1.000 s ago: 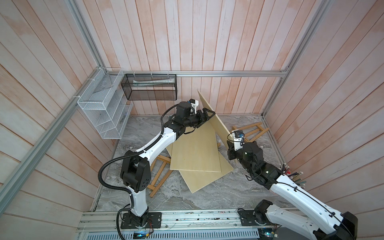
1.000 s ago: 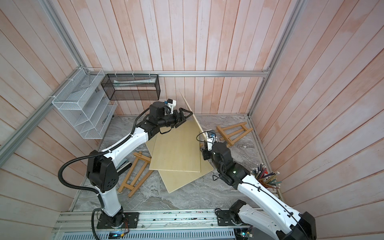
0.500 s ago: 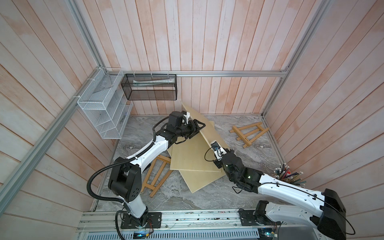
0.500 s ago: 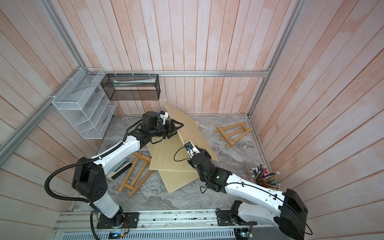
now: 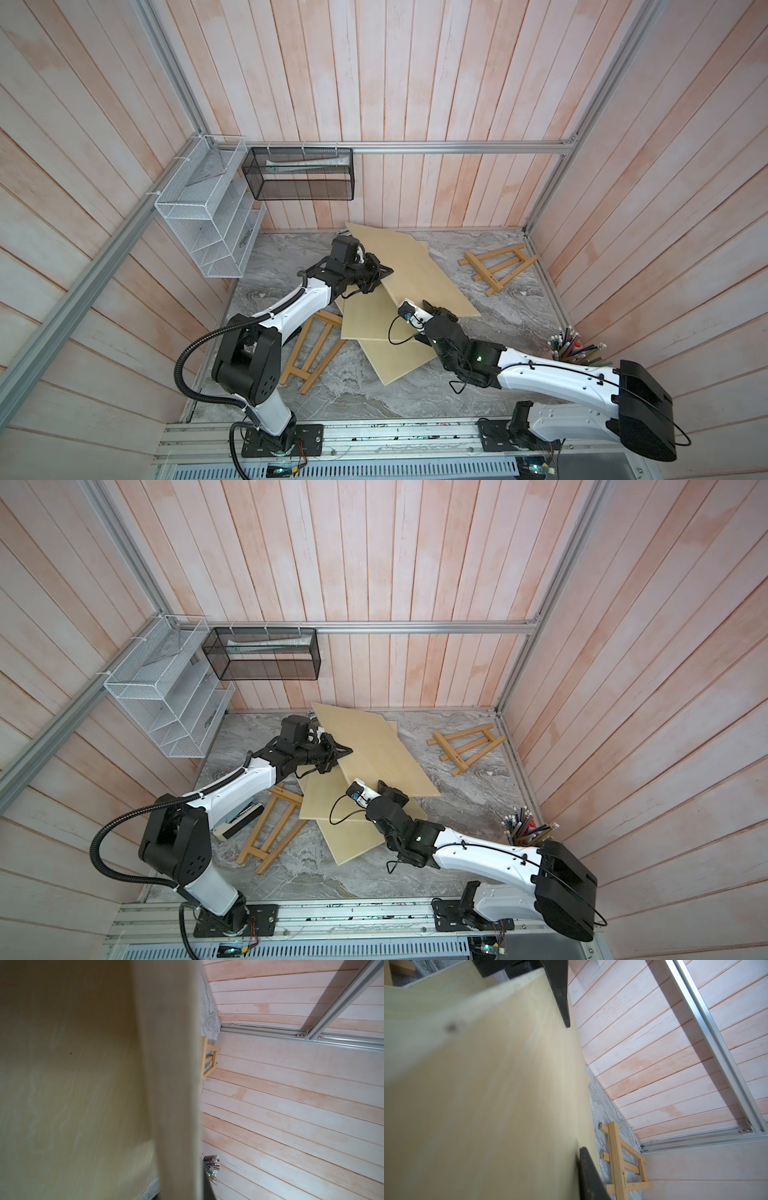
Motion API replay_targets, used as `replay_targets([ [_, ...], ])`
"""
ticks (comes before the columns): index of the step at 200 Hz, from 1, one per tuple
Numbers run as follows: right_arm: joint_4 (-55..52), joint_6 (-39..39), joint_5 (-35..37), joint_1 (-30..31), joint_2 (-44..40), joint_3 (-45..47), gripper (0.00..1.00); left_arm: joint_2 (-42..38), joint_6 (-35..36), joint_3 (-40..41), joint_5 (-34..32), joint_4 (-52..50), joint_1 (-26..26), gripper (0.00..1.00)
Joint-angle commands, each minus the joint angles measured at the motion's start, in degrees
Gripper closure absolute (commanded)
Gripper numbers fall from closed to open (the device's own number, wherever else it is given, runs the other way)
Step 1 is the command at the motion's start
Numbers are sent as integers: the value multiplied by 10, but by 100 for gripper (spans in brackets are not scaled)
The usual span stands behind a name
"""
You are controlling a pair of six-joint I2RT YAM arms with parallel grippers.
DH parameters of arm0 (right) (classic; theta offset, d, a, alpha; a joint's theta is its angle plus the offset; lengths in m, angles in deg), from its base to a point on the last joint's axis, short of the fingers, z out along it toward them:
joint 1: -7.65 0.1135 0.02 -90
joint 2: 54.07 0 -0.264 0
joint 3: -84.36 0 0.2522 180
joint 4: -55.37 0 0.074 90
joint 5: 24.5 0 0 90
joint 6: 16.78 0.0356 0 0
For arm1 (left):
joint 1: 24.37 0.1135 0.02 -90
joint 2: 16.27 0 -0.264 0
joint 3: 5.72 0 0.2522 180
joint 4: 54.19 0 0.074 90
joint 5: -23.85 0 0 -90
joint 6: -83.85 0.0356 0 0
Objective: Assemble the easel
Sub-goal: Adjust the drawing board, then pick up the easel from the corner of the board.
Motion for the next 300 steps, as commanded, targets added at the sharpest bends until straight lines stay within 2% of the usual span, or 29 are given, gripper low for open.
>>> replay_targets([
  [1, 71, 97, -53, -3, -26, -22, 100, -9, 103, -8, -16, 54, 5, 100],
  [12, 41, 130, -82, -9, -33, -28, 100, -11, 106, -13, -24, 58, 5, 100],
  [34, -21, 216, -146, -31, -83, -28, 64, -14, 116, -22, -50, 64, 9, 100],
  [49, -54, 297, -196, -66, -147, -9, 53, -13, 117, -26, -63, 70, 17, 100],
  [76, -112, 409, -275, -174, -264, 16, 47, -7, 135, -36, -81, 81, 25, 100],
  [93, -161, 468, -299, -284, -281, -4, 44, -5, 161, -48, -92, 69, 25, 100],
  [106, -196, 511, -341, -388, -247, -37, 44, -8, 184, -54, -105, 58, 21, 100],
  [127, -230, 594, -432, -560, -134, -95, 47, -18, 230, -65, -141, 32, 10, 100],
  [142, -228, 657, -475, -634, -54, -130, 51, -23, 263, -74, -166, 14, 2, 100],
  [176, -232, 693, -432, -658, 97, -219, 50, -34, 292, -76, -178, 9, 0, 100],
  [193, -237, 723, -433, -671, 159, -247, 49, -37, 300, -74, -177, 16, 1, 100],
  [217, -230, 775, -436, -687, 224, -257, 44, -40, 302, -64, -171, 34, 1, 100],
  [241, -225, 793, -443, -696, 286, -278, 35, -40, 301, -56, -158, 48, 3, 100],
  [300, -273, 808, -428, -696, 428, -372, 31, -45, 293, -43, -144, 65, 6, 100],
])
